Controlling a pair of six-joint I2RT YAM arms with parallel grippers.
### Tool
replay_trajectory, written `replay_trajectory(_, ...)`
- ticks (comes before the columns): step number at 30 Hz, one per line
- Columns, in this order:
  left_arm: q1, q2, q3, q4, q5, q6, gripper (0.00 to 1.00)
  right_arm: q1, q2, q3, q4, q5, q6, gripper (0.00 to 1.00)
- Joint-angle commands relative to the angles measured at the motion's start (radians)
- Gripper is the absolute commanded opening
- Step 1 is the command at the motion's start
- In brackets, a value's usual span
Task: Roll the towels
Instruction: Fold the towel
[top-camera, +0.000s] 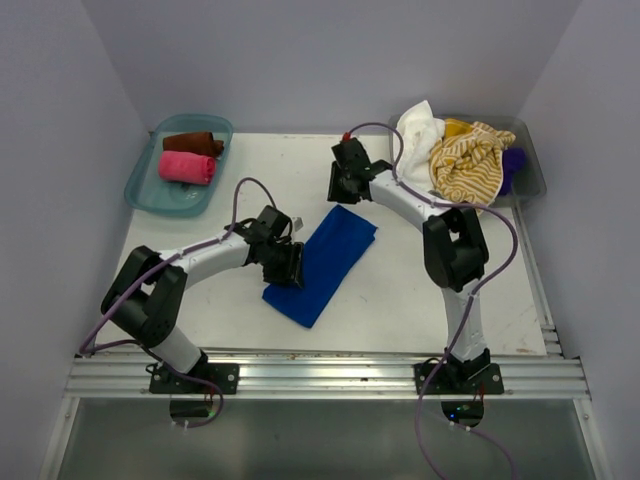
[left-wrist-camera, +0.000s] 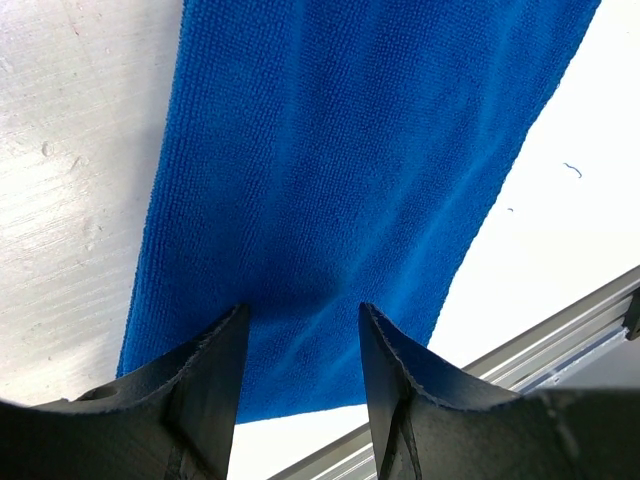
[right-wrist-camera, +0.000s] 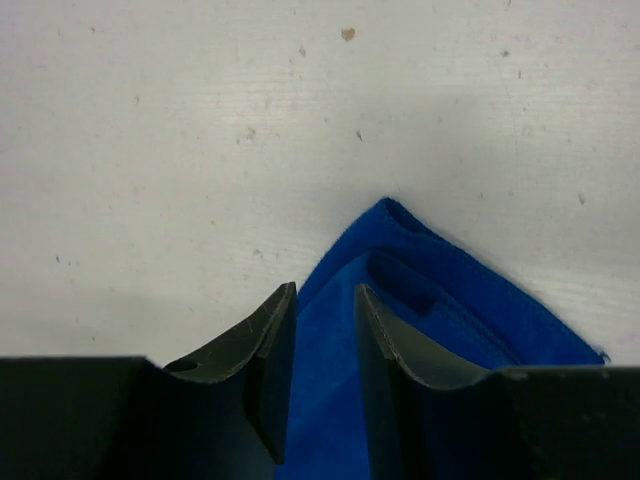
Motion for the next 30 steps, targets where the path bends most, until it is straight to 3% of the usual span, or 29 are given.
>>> replay_trajectory(1,0.004,-0.024,0.014,0.011,0.018,0.009,0.51,0.006,-0.131,-0.084,0.027,0.002,-0.018,0.33)
replay_trajectory(6,0.004,-0.023,0.052,-0.015,0.000,0.023,0.51,0.006,-0.266,-0.303,0.062,-0.013,0.012,0.29)
replay_trajectory(9,0.004,-0.030,0.081,-0.036,-0.016,0.035,0.51,0.006,-0.285,-0.372,0.042,-0.010,0.026,0.20)
replay_trajectory(12,0.006,-0.035,0.107,-0.067,-0.023,0.050,0.51,0.006,-0.312,-0.472,0.043,0.019,0.068,0.18)
replay_trajectory(19,0.015,-0.079,0.084,-0.102,-0.028,0.077,0.52,0.006,-0.247,-0.500,0.100,0.024,0.078,0.18)
replay_trajectory(25,0.016,-0.165,0.084,-0.156,-0.061,0.049,0.52,0.003,-0.100,-0.324,0.061,0.071,0.031,0.17)
replay_trajectory(30,0.018,-0.211,0.107,-0.205,-0.100,0.035,0.52,-0.033,0.121,0.061,-0.045,0.064,-0.029,0.17)
